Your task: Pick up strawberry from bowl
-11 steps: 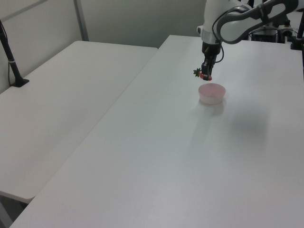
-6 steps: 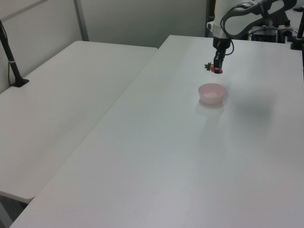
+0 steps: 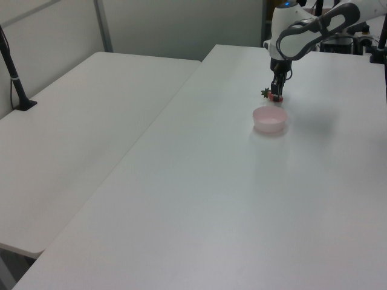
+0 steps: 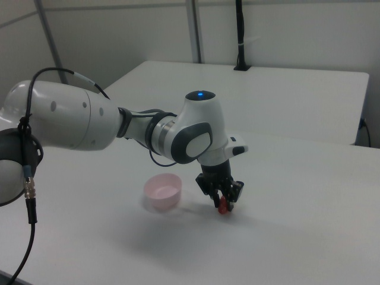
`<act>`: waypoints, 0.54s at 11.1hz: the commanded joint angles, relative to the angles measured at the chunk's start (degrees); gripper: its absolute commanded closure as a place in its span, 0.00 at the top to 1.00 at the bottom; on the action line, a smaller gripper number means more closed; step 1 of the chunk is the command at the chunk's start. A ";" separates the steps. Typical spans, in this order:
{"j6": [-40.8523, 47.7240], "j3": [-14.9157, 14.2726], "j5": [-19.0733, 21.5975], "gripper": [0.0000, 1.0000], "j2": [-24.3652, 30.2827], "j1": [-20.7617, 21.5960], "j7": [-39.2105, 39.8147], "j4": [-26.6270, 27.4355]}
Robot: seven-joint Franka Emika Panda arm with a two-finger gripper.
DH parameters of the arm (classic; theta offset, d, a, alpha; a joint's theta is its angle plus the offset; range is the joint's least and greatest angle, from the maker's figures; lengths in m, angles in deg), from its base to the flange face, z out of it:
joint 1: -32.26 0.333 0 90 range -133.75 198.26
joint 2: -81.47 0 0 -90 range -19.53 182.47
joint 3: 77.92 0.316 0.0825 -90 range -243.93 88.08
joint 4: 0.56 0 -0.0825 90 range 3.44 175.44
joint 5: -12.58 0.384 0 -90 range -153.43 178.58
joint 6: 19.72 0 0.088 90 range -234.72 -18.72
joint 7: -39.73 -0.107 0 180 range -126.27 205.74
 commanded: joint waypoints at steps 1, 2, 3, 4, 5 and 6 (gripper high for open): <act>-0.11 0.28 0.10 0.98 -0.05 -0.61 0.50 -0.84; -0.02 0.28 -0.42 1.00 0.21 -0.35 0.41 -0.84; 0.06 0.37 -0.16 1.00 1.08 -0.26 -0.73 -0.84; 0.33 0.72 -0.07 1.00 2.92 0.09 -3.52 -0.84; 0.76 0.90 -0.07 1.00 5.29 0.61 -6.94 -0.84; 1.38 1.86 0.02 1.00 7.92 1.32 -10.54 -0.84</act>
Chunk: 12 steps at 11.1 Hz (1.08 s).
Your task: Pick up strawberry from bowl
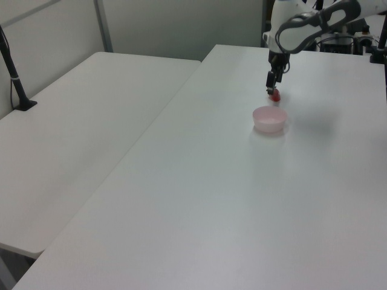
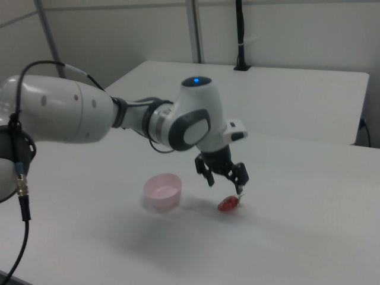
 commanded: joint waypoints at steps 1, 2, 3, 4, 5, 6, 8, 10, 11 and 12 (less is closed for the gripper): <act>4.43 2.65 0.08 1.00 8.91 1.58 -10.42 1.15; 7.33 3.89 0.09 1.00 11.72 1.67 -12.72 1.06; 11.63 4.94 0.35 1.00 14.70 1.84 -13.61 1.06; 17.41 5.39 0.44 1.00 17.78 3.06 -14.49 1.06; 22.52 5.39 0.61 1.00 20.94 4.99 -15.63 1.06; 26.22 5.30 0.70 1.00 23.32 6.75 -18.51 0.97; 30.02 4.34 2.10 1.00 26.15 11.14 -26.15 -0.69; 31.01 0.32 3.77 1.00 27.56 17.36 -30.04 -0.87; 30.92 -2.84 3.86 1.00 28.35 21.32 -30.58 -0.87; 30.31 -4.26 3.78 1.00 28.53 23.62 -30.23 -0.96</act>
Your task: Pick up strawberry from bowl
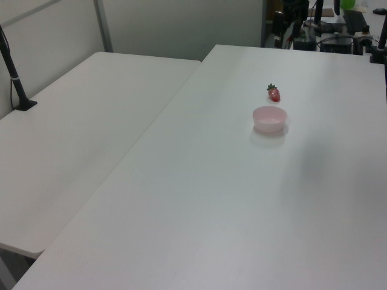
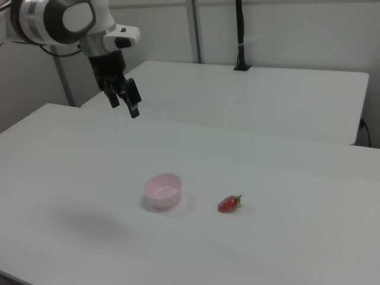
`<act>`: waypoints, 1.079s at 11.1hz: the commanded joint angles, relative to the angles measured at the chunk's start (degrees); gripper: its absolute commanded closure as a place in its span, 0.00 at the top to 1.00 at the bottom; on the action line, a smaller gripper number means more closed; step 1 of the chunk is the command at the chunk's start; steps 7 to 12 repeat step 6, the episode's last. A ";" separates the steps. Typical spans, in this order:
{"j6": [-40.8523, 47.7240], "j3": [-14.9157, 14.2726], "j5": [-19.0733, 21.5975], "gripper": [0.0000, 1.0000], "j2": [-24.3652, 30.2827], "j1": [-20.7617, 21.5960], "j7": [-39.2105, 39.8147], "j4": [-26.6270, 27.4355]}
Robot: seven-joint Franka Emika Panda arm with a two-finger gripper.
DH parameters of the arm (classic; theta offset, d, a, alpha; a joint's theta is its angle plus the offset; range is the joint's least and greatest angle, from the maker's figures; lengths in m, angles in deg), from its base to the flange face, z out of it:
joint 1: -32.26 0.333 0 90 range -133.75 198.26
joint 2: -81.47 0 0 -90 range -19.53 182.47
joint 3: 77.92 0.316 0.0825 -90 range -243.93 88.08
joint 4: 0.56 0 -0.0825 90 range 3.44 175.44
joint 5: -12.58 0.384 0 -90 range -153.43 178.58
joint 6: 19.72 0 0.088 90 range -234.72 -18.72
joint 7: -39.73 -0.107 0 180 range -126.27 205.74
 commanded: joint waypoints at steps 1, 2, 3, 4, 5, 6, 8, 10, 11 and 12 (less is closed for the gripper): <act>0.15 -5.60 0.13 1.00 1.11 6.94 -0.58 -0.04; 0.24 -5.60 0.03 1.00 0.76 7.03 1.95 -1.17; 0.32 -5.60 0.03 1.00 0.58 6.94 5.98 -1.27; 0.67 -5.60 0.12 1.00 0.58 6.85 8.19 -1.27; 0.76 -5.60 0.12 1.00 0.49 6.85 8.39 -1.44; 0.76 -5.60 0.12 1.00 0.49 6.85 8.39 -1.44; 0.76 -5.60 0.12 1.00 0.49 6.85 8.39 -1.44; 0.76 -5.60 0.12 1.00 0.49 6.85 8.39 -1.44; 0.76 -5.60 0.12 1.00 0.49 6.85 8.39 -1.44; 0.76 -5.60 0.12 1.00 0.49 6.85 8.39 -1.44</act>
